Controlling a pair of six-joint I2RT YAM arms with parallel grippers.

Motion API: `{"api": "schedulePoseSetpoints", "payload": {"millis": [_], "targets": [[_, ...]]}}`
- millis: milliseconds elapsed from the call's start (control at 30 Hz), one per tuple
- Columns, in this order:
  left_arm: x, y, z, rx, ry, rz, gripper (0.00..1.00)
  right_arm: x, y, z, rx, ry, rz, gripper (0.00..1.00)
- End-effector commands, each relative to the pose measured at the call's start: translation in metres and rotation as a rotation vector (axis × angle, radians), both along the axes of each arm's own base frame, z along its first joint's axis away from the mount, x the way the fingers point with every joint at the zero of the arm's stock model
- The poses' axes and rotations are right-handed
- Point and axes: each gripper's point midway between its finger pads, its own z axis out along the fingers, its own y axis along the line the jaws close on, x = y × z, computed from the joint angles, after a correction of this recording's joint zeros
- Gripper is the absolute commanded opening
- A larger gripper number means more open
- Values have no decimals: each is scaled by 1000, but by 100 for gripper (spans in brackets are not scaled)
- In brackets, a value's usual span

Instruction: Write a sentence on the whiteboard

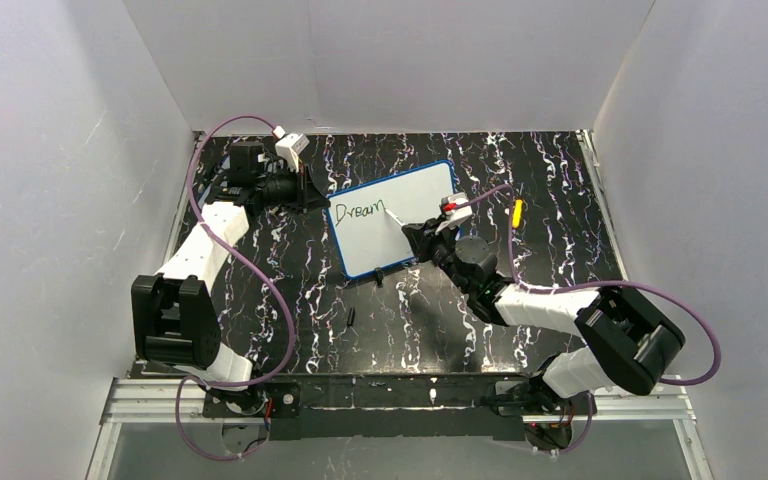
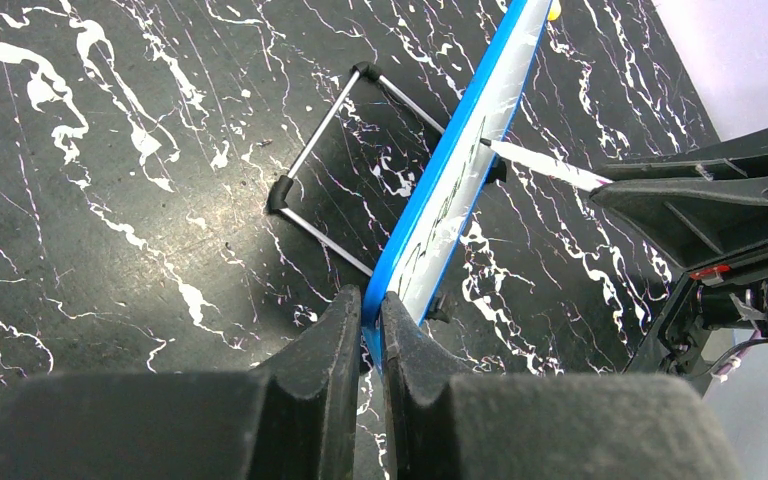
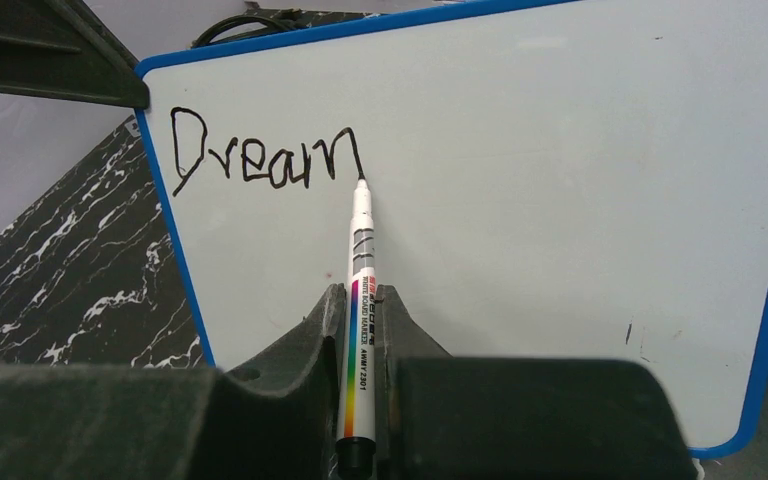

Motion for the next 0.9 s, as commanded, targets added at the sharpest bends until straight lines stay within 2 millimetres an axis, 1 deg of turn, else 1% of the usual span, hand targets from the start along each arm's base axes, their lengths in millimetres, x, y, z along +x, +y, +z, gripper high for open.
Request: {"api": "schedulePoseSetpoints", "payload": {"millis": [0,167,300,467,867], "targets": [[-11,-5,19,-26,-34,-29,0,3,-7,13,21,-23,-26,1],[-10,-5,18,-24,-33,-27,0,2,-11,39,35,-63,-32,1],[-10,-4,18,-24,-33,-26,0,0,-14,53,43,-93,-31,1],[-9,-5,16,-24,-29,-26,0,7,-18,55,52,-102,-39,1],[-9,-5,15,-23,-24,-26,0,19,-13,58,72,-117,-30,1]]}}
